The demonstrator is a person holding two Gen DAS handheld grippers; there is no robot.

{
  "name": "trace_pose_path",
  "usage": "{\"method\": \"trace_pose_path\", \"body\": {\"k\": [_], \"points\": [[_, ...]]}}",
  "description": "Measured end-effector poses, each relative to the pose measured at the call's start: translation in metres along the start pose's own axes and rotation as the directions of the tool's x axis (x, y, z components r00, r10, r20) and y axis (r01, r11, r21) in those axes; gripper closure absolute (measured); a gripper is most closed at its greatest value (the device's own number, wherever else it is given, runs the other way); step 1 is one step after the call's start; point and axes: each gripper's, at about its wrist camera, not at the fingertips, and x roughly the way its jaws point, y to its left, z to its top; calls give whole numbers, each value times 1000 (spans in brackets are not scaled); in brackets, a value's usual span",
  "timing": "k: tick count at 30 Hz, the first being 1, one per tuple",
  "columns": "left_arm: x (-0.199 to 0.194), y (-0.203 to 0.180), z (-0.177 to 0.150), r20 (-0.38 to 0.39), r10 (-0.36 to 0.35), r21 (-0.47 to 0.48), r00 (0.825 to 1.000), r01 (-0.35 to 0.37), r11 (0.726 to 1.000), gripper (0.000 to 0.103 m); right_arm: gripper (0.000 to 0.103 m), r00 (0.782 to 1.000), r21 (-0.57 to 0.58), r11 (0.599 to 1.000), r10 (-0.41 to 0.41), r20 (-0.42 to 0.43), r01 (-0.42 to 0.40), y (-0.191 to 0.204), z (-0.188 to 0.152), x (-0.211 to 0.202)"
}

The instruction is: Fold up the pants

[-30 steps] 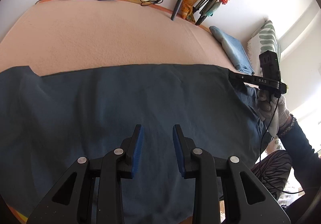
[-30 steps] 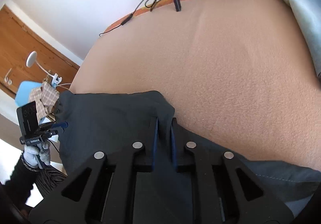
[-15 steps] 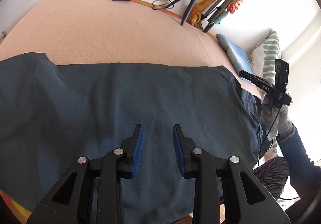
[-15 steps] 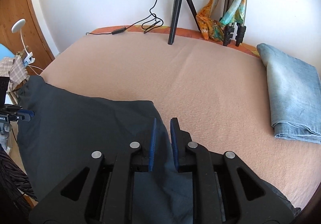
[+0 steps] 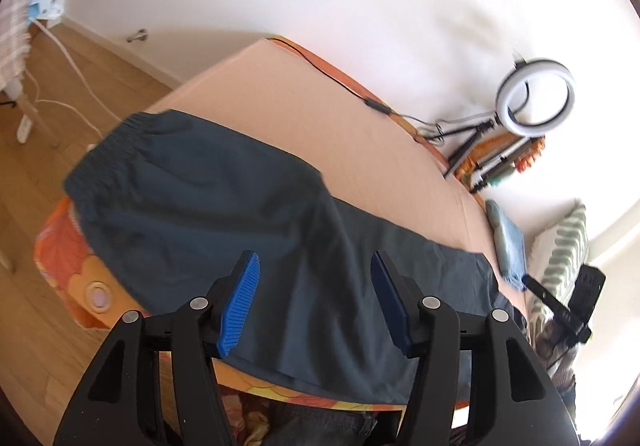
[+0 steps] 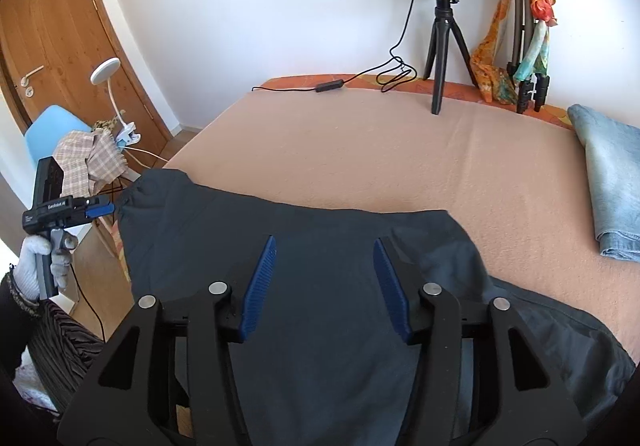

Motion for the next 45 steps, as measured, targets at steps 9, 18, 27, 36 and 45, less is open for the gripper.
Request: {"method": "trace_pose_path", "body": {"k": [9,18,27,36,45], "points": [[-22,135,27,67,56,-343,996,-30,939,46,49,995,-13,999,30,-99,-32,42,-22,27],[0,161,27,17,49,-377,999,-39,925,46,49,989,110,992,79,-124,-65,49,-31,67],[20,157,32,-13,135,-312,991,-133,941,46,49,986,115,988,113,-125,-99,51,-31,70],[25,142,31,30,209,-247,978,-195,949,67,49,985,161,983,106,-137,-84,35,-29,69],[15,114,33,137,250,-117,958,-235,965,83,49,988,84,994,75,-138,-64,59,-26,68]]}}
